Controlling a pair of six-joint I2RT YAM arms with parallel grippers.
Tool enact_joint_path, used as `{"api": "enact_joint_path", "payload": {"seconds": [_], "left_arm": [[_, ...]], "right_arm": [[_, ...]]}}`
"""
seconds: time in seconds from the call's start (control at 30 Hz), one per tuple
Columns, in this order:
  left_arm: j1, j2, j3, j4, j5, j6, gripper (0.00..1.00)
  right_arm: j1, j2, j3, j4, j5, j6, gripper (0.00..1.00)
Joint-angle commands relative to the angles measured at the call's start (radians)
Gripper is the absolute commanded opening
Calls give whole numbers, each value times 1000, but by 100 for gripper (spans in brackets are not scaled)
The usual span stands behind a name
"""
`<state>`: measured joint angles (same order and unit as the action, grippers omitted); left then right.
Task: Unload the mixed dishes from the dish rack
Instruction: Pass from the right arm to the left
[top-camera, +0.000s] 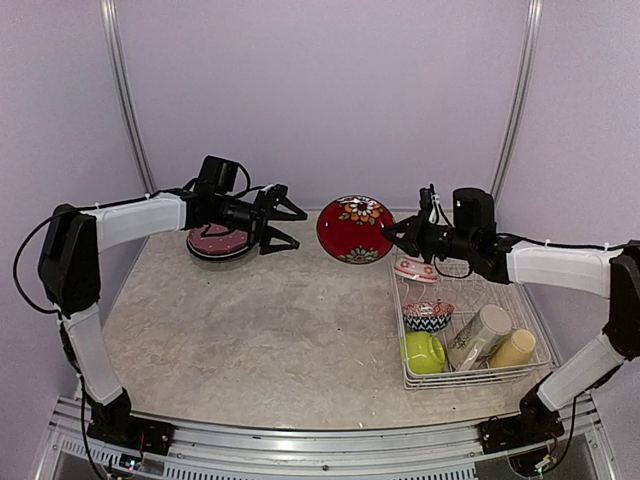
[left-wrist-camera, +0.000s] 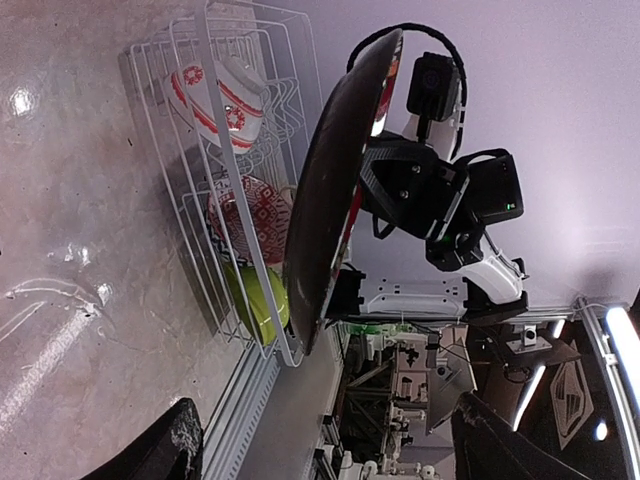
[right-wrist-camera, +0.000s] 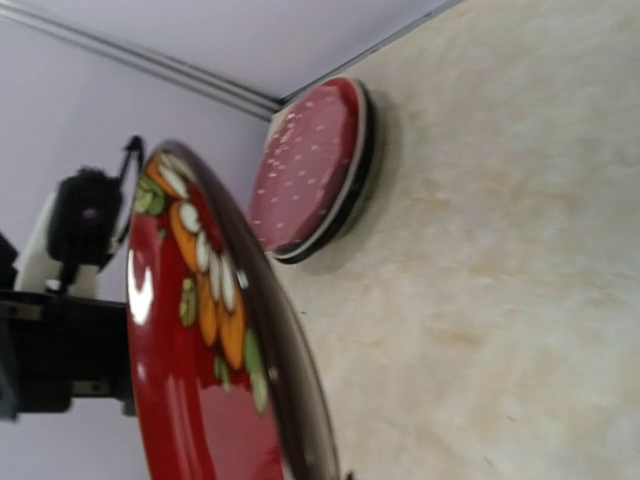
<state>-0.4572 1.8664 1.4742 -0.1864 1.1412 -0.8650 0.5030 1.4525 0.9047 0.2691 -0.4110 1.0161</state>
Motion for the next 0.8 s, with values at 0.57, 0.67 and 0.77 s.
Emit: {"api": "enact_joint_path", "payload": {"seconds": [0.57, 0.67, 0.77], "left_arm": [[19, 61, 58, -193, -108, 100, 2], [62, 55, 52, -190, -115, 90, 0], [111, 49, 49, -189, -120, 83, 0]], "right_arm": [[112, 197, 155, 150, -50, 1, 5], [109, 183, 152, 105, -25, -29, 18], [102, 163, 153, 52, 2, -62, 38]]}}
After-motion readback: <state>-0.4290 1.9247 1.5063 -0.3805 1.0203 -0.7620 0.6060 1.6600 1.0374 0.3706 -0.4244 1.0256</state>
